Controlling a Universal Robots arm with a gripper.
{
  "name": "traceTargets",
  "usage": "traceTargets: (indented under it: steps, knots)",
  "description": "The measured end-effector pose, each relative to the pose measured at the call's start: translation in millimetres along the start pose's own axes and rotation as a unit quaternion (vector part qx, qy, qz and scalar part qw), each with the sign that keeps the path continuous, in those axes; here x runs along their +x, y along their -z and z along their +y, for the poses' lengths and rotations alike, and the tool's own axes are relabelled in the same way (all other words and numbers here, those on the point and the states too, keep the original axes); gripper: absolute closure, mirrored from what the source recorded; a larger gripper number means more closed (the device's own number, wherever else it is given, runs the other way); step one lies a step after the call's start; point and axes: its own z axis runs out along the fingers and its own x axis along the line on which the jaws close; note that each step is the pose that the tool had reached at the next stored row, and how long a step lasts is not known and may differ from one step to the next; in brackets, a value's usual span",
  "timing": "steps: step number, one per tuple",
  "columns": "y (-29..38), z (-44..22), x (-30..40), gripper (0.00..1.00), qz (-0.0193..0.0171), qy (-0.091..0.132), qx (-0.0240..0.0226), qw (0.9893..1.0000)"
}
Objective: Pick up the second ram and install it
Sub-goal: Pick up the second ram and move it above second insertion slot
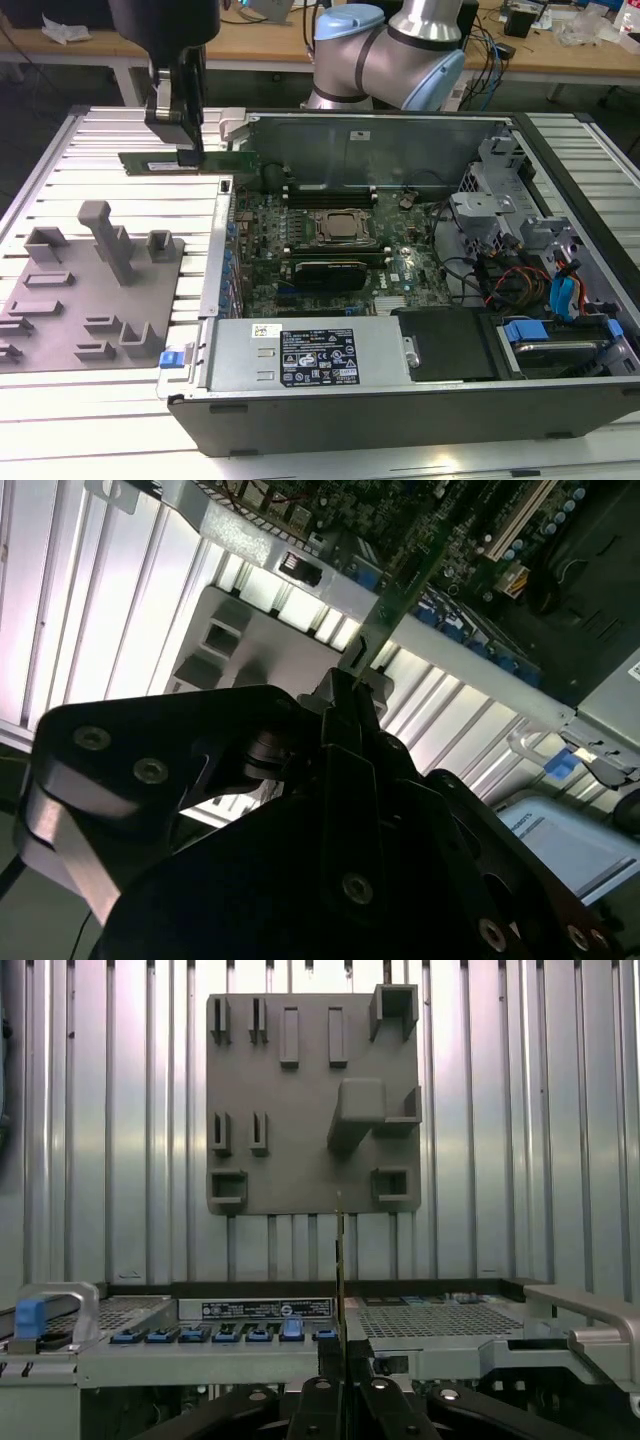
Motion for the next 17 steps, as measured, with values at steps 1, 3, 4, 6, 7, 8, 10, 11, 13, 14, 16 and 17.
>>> traceTargets:
  steps: [1, 3, 4, 6, 7, 8, 10, 11, 13, 14, 16, 17]
  knots:
    - [-0.6, -2.5, -0.5, 0.87, 0.0, 0.0, 0.0, 1.0]
    - [-1.5, -6.7, -1.3, 0.87, 0.0, 0.0, 0.0, 1.0]
    - [-1.8, -7.9, -1.5, 0.87, 0.0, 0.0, 0.0, 1.0]
    - [-2.8, -12.5, -2.3, 0.87, 0.0, 0.0, 0.0, 1.0]
    - [-3.6, -16.1, -3.0, 0.87, 0.0, 0.0, 0.0, 1.0]
    - [-4.2, -18.6, -3.5, 0.87, 0.0, 0.0, 0.0, 1.0]
    - [-5.4, -23.4, -4.6, 0.87, 0.0, 0.0, 0.0, 1.0]
    - [-5.9, -25.3, -5.3, 0.87, 0.0001, 0.0, 0.0, 1.0]
    - [-7.4, -33.1, -8.8, 0.87, 0.0006, 0.0, 0.0, 1.0]
    - [-7.8, -34.9, -9.6, 0.87, 0.0007, 0.0, 0.0, 1.0]
    - [-8.6, -40.2, -11.8, 0.87, 0.001, 0.0, 0.0, 1.0]
    - [-9.2, -44.0, -13.3, 0.87, 0.0011, 0.0, 0.0, 1.0]
